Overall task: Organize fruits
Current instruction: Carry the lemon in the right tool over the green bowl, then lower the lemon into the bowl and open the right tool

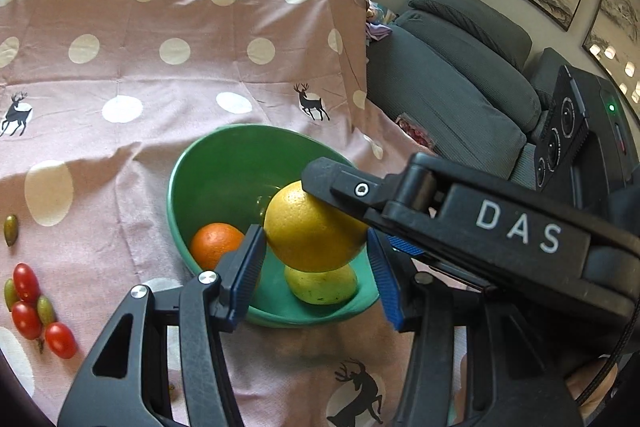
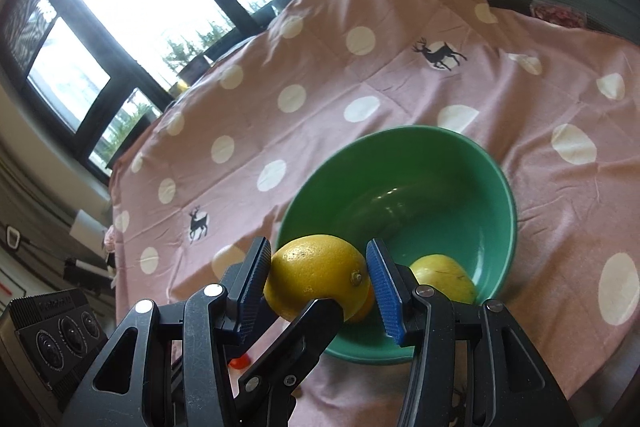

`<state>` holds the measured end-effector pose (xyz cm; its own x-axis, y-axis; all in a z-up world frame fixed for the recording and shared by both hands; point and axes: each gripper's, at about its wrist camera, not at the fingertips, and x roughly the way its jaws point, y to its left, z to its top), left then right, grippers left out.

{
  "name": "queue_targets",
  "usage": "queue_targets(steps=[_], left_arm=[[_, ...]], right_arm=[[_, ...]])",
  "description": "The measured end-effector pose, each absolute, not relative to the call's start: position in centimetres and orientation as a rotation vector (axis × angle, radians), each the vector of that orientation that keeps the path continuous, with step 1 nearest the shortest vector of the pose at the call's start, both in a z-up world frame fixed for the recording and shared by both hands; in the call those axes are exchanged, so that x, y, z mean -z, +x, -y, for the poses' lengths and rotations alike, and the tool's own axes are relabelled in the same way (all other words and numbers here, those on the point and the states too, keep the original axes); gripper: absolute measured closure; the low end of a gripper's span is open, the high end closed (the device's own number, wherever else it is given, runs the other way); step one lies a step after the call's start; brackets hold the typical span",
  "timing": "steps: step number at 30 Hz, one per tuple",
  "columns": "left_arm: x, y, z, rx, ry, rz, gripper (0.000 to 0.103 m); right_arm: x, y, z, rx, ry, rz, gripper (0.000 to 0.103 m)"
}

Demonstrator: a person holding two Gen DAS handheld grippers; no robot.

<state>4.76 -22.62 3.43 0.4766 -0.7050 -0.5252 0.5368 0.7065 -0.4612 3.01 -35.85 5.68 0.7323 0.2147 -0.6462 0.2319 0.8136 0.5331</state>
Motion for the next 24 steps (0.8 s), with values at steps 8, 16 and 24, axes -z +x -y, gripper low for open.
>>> queue_targets(steps=[8,16,24], left_arm=[[-2.9,5.1,23.5,0.77,-0.22,-0.78,0.054],[-2.0,5.5,23.8,0.766,-0.213,-0.816,0.054],[-1.6,5.8,24.3,0.75,-0.202,-0.839,0.054]], right_arm=[[-4.8,3.3,36.5,0.054,0.635,-0.808,0.05],[-3.7,3.9,36.6,0.072,0.64,-0.851,0.05],[-3.3,3.9,36.8,0.088,0.646,-0.871,0.05]])
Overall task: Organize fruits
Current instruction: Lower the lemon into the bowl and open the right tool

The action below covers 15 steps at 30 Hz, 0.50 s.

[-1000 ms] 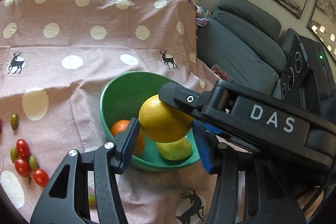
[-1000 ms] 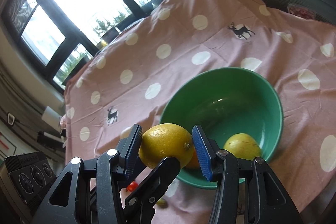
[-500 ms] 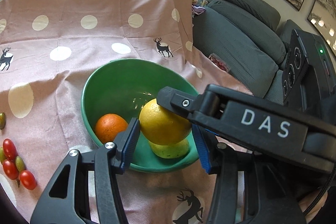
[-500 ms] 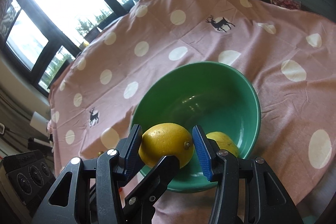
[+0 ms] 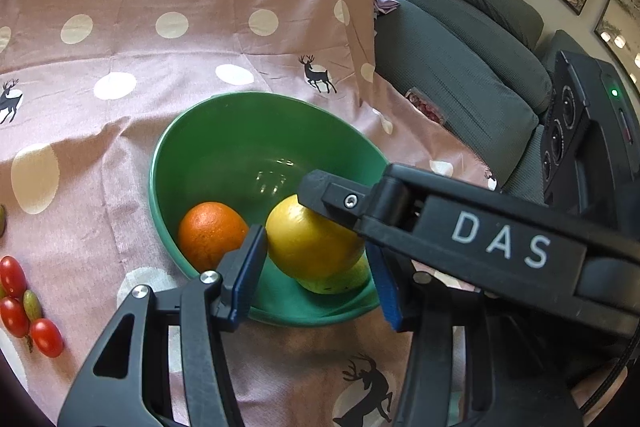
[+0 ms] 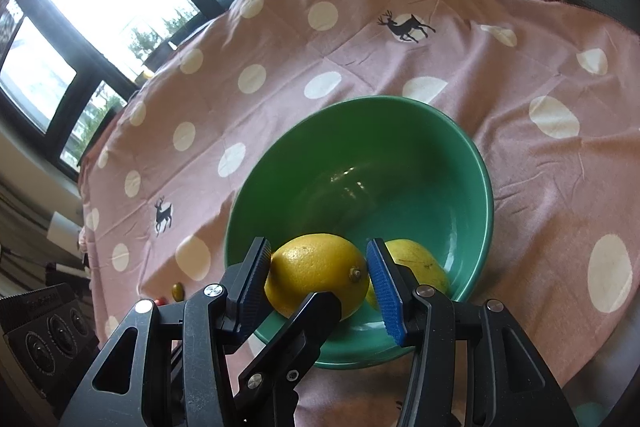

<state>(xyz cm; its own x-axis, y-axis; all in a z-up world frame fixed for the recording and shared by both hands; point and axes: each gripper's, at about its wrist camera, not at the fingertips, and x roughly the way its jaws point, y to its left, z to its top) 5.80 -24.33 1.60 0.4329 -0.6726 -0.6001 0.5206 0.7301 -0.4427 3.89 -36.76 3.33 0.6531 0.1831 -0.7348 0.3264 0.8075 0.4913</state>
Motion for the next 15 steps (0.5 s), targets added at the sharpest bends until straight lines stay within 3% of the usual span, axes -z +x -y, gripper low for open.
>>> queue_targets(steps=[9,15], left_arm=[[-2.2,5.3,23.0,0.691,-0.196,-0.826,0.05],[-3.3,4.5,19.6,0.629,-0.222,-0.808,0.041]], right_arm=[[-3.7,3.9,36.1,0.1,0.622,-0.873,0.05],[-4.4,3.9,35.1,0.127,0.576,-0.869,0.05]])
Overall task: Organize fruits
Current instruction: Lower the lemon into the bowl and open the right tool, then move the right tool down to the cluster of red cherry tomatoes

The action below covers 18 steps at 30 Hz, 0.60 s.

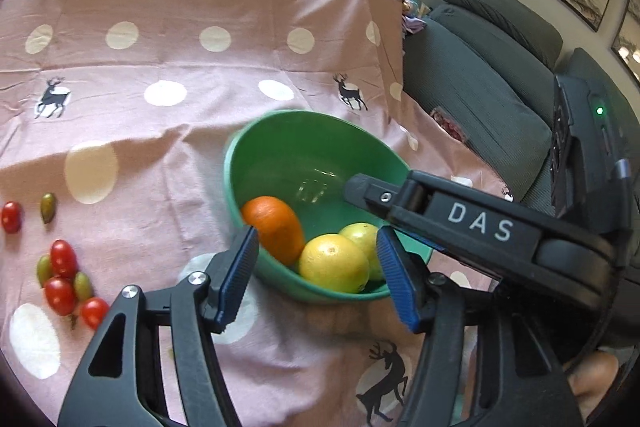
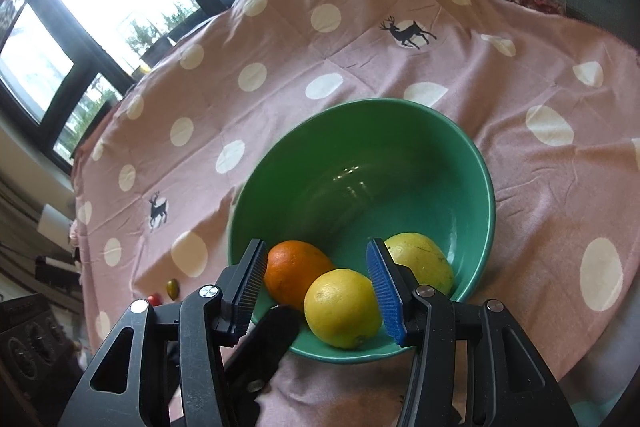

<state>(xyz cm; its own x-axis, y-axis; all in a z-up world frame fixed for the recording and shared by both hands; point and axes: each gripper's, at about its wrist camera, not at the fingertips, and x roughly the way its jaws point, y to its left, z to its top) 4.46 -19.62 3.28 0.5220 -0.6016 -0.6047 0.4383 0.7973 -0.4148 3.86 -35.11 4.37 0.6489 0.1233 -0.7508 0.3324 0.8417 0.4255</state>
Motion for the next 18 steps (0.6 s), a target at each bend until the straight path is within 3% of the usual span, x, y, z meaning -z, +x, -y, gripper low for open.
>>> queue_targets(steps=[5,18], left_arm=[[-4.0,4.1,16.0,0.509,-0.217,-0.801,0.034],[-2.8,4.8,4.4,0.182,-0.314,-0.88,0.034]], right_arm=[[-4.9,3.8,34.2,0.101,0.571,-0.855,0.05],[-5.9,4.7,28.4,-0.029,0.508,-0.873,0.05]])
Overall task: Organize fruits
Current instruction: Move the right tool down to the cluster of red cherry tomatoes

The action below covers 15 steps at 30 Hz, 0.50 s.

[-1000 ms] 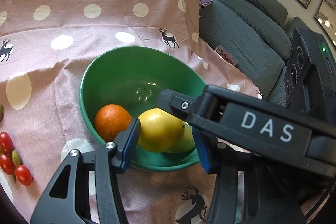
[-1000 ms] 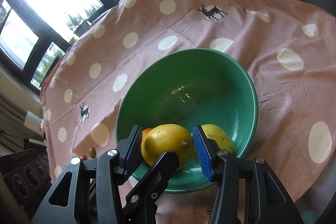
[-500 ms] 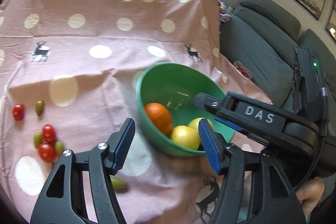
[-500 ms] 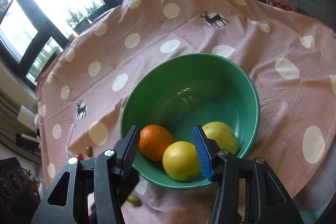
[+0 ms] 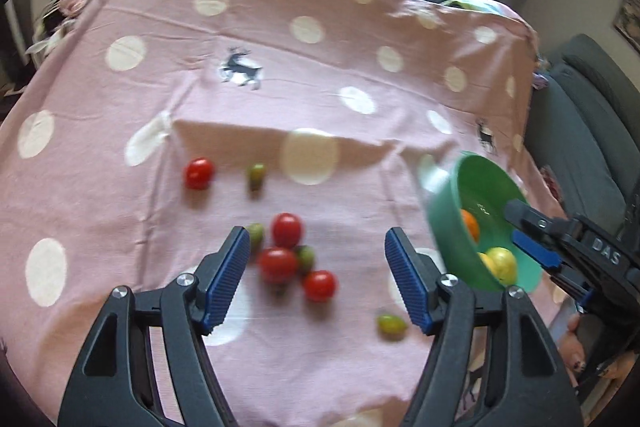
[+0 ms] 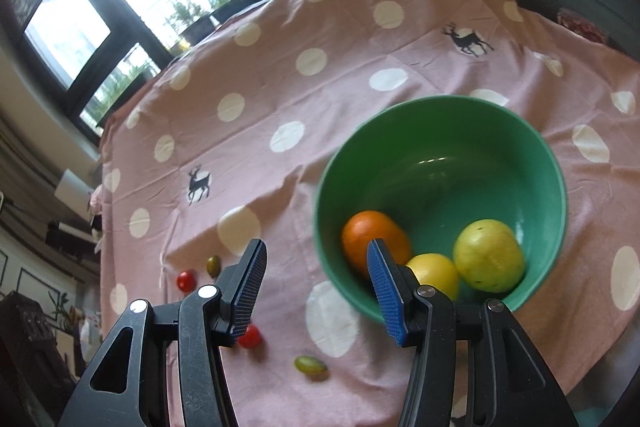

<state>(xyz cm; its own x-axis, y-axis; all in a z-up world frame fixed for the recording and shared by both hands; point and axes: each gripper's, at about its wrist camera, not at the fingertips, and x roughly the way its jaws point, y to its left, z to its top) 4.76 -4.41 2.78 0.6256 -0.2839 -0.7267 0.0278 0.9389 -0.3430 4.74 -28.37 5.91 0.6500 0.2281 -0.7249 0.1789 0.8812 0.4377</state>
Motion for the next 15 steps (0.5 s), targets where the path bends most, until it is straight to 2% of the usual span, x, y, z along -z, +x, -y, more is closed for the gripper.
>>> queue_targets(steps=[7,15], left_arm=[[-1.1,5.4,0.6,0.103,-0.378,-0.943,0.037],[1.7,6.3,-0.1,0.245,-0.463,-1.042,0.051]], right_arm=[[-5.2,6.1,24.0,-0.114,0.45,-0.932,0.05],[-2.0,9.0,18.2,-0.234,0.414,-1.067,0.049]])
